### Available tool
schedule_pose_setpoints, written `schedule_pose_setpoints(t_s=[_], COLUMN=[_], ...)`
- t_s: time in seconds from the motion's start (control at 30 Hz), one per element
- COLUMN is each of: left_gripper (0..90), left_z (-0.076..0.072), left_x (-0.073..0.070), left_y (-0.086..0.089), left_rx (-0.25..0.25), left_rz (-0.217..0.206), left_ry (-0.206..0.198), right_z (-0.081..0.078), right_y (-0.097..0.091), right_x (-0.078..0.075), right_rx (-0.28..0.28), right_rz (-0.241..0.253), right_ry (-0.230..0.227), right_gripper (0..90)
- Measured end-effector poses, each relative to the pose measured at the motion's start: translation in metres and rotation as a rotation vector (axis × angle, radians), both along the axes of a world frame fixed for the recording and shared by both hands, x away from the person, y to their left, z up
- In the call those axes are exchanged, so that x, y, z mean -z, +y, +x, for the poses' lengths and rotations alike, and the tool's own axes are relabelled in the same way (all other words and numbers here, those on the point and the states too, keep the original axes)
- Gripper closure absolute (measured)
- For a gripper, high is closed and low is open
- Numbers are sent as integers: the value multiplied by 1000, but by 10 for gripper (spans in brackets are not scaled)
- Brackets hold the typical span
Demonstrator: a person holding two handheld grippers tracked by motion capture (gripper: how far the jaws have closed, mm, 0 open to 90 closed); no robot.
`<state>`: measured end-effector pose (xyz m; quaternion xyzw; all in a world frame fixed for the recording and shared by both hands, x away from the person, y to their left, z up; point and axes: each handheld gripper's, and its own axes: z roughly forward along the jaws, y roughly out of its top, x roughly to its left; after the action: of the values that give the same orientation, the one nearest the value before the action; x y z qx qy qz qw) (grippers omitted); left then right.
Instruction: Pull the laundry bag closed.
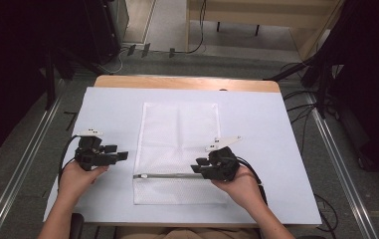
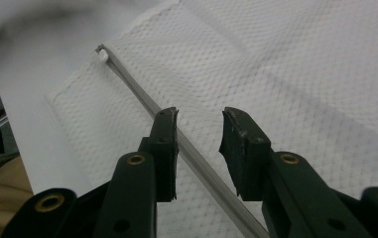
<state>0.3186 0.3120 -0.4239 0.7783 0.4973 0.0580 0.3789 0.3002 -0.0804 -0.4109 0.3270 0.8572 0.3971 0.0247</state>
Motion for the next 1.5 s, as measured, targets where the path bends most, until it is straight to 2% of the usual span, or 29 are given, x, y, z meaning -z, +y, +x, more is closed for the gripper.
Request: schedule_pose_setpoints(t_s=[0.43,0.6,1.0,1.33,1.5], left_gripper=[377,378,378,378,378], left_z=[-13,-15,-15,-13,-11], left_x=[-2,-1,-1,-1,-1], left_y=[2,-2,1,1,0], left_rx=[-6,13,4,8,3], left_rz=[7,7,3,12,0], left_ry=[-26,-29,-31,-30,-33], right_z=[-3,-2,-4,-6,-3], right_y=[31,43,70,86,92], right_x=[2,5,11,17,20], right_rx=[-97,-117,-147,-173,-182], right_rz=[1,5,22,2,-8], right_ry=[7,16,43,47,38], right_gripper=[743,743,751,750,750])
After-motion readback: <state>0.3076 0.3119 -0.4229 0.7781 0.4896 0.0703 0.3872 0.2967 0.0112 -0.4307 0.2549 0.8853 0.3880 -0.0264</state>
